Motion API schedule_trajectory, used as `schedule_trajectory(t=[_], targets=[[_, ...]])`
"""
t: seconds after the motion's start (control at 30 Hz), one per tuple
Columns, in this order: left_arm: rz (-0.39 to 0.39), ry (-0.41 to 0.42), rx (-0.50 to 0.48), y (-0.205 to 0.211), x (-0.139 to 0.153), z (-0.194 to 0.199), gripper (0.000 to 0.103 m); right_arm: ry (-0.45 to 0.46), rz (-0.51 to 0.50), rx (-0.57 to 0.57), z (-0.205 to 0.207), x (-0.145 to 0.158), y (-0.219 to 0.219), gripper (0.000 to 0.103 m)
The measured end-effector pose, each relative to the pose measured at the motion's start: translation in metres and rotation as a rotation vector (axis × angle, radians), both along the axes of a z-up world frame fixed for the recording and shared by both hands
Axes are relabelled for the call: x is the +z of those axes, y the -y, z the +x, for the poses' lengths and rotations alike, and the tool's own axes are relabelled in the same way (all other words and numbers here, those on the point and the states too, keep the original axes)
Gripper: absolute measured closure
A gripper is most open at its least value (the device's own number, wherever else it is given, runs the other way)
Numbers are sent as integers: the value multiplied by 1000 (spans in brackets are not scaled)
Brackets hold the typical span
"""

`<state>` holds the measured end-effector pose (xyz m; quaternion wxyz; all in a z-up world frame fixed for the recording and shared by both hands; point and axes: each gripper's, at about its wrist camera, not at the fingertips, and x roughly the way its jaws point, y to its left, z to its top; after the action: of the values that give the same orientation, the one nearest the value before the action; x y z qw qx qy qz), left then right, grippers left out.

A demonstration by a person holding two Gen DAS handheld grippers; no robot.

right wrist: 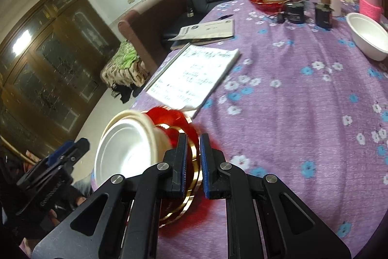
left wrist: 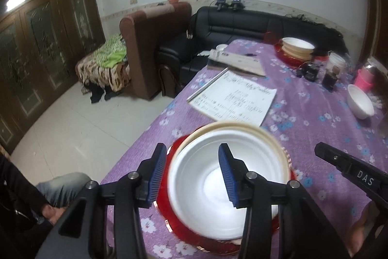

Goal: Organize plates and bowls

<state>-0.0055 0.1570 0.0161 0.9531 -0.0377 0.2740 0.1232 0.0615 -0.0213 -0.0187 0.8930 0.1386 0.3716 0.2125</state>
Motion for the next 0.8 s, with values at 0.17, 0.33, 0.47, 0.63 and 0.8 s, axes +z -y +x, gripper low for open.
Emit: schedule_trajectory(t=[0.17,0.33,0.47,0.63,0.8], targets=[[4,21,-90,37,17,11,40,4,0,-70,7,0,39,91],[-26,-13,-287,105,31,42,32,3,5,-188,14,-3,106,77],[-70,-66,-402,158,36,80,32,-12,27,-335,20,-6,180,77],[-112,-118,-442,219,35,143,32,7,38,-539,24,4,272,78],[-154,-125,-430,261,34,196,32,50,50,-648,48,22,327,62]])
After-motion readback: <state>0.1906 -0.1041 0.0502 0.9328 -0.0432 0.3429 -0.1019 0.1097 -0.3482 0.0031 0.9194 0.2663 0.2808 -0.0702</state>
